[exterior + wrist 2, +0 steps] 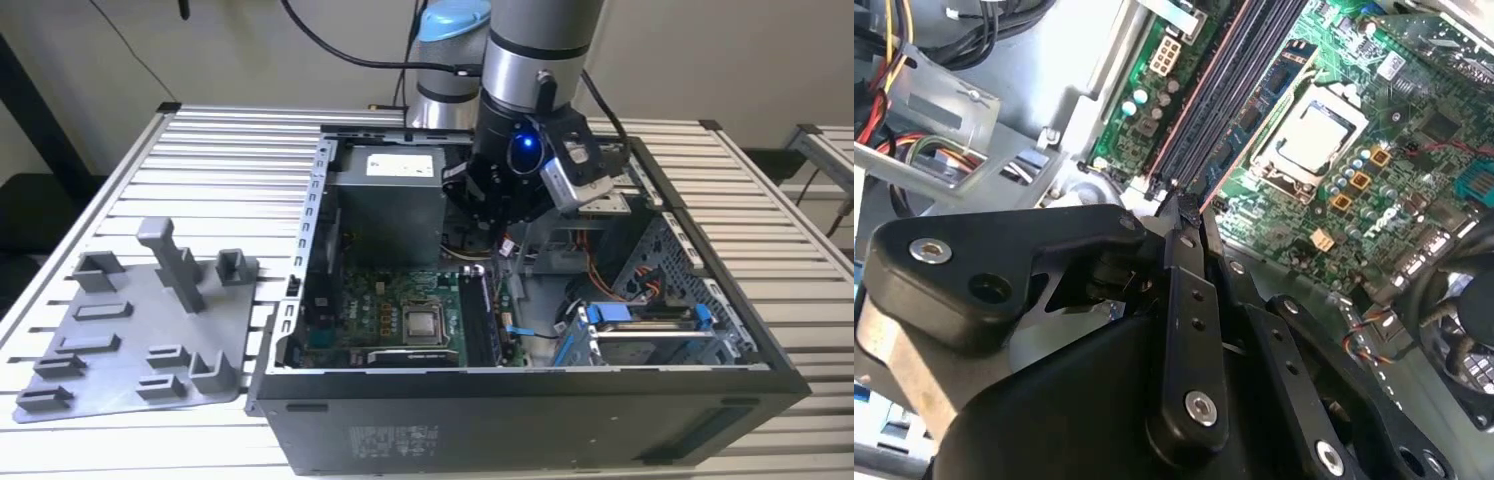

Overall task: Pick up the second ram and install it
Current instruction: 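Insert the second ram into the second slot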

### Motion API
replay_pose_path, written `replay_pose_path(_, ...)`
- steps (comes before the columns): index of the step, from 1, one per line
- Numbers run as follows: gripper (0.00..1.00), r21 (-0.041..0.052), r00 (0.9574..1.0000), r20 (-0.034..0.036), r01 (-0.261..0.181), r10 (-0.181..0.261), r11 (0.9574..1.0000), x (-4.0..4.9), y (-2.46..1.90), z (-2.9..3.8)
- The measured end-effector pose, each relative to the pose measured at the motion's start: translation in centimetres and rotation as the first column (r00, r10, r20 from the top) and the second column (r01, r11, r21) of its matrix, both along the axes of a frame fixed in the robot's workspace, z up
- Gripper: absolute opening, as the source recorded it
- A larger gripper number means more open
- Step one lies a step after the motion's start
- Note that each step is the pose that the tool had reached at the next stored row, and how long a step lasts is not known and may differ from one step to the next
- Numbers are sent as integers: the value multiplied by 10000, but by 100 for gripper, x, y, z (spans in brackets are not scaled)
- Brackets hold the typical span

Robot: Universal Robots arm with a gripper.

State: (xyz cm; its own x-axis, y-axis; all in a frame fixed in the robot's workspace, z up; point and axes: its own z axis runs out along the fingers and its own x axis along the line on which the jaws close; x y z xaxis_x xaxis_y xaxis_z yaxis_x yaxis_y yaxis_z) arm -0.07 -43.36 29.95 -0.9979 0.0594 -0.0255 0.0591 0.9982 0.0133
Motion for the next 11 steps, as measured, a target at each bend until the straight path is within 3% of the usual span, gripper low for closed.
replay_pose_path(11,14,-11,10000,1,-93,93,10000,0,-9,-24)
